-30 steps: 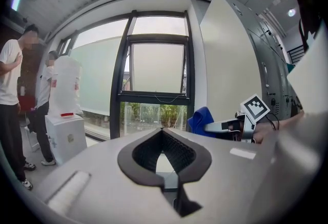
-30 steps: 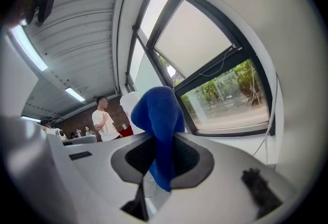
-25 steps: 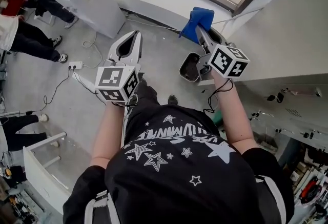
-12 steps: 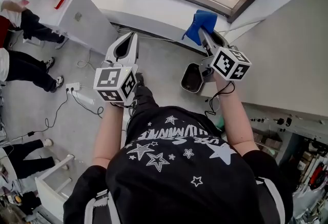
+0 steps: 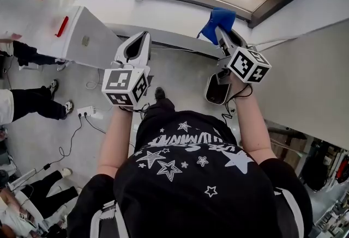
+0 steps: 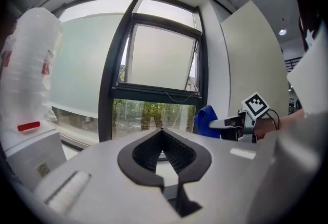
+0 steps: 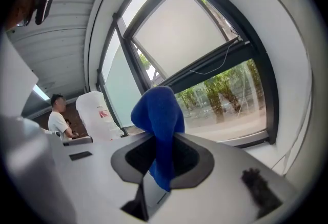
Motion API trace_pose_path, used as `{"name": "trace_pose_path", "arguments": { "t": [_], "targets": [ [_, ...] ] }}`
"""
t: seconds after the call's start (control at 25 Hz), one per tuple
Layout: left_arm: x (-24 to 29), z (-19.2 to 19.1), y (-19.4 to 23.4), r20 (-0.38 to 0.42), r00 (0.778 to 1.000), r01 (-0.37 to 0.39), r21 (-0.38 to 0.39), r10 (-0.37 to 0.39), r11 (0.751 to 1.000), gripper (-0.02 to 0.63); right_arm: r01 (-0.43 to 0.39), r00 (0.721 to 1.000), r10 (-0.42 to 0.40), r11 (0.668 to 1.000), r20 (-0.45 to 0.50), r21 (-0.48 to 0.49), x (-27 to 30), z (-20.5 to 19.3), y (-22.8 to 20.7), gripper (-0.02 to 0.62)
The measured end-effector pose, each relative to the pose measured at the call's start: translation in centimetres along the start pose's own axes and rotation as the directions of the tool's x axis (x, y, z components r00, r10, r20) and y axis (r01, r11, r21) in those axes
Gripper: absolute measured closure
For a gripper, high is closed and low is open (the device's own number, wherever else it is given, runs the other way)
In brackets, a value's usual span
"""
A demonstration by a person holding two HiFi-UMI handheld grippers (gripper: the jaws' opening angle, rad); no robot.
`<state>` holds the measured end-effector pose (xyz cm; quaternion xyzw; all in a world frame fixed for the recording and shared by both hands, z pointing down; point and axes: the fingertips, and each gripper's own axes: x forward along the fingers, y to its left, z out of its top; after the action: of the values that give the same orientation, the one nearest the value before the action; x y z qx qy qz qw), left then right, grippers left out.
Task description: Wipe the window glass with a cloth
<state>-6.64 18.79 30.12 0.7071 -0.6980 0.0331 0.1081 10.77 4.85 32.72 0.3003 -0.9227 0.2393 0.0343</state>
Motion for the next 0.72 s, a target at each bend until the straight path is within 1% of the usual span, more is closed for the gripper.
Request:
{"name": "trace_pose_path", "arguments": {
  "t": [0.16,0.36,0.52,0.72],
  "targets": [
    [1.2,1.0,4.5,0.005,0.999,0.033,-0.007,-0.033,0.999,0.597,0.035,0.999,-0.036,0.999,0.008,0.007,4.0,0.3,1.7,0.522],
    [3.2,0.6,9.6,0.002,0.997,0.078,-0.032,-0.078,0.996,0.597,0.096,0.995,-0.096,0.995,0.036,0.001,7.5,0.5,3.2,0.521],
    [5.0,0.5,11.3,-0.008,0.992,0.123,-0.034,-0.124,0.992,0.597,0.152,0.988,-0.152,0.988,0.031,-0.014,7.7,0.6,3.0,0.522],
    [7.2,0.6,11.3,-0.008,0.985,0.169,-0.051,-0.170,0.984,0.597,0.218,0.976,-0.218,0.976,0.013,-0.008,7.1,0.1,1.3,0.522]
  ]
}}
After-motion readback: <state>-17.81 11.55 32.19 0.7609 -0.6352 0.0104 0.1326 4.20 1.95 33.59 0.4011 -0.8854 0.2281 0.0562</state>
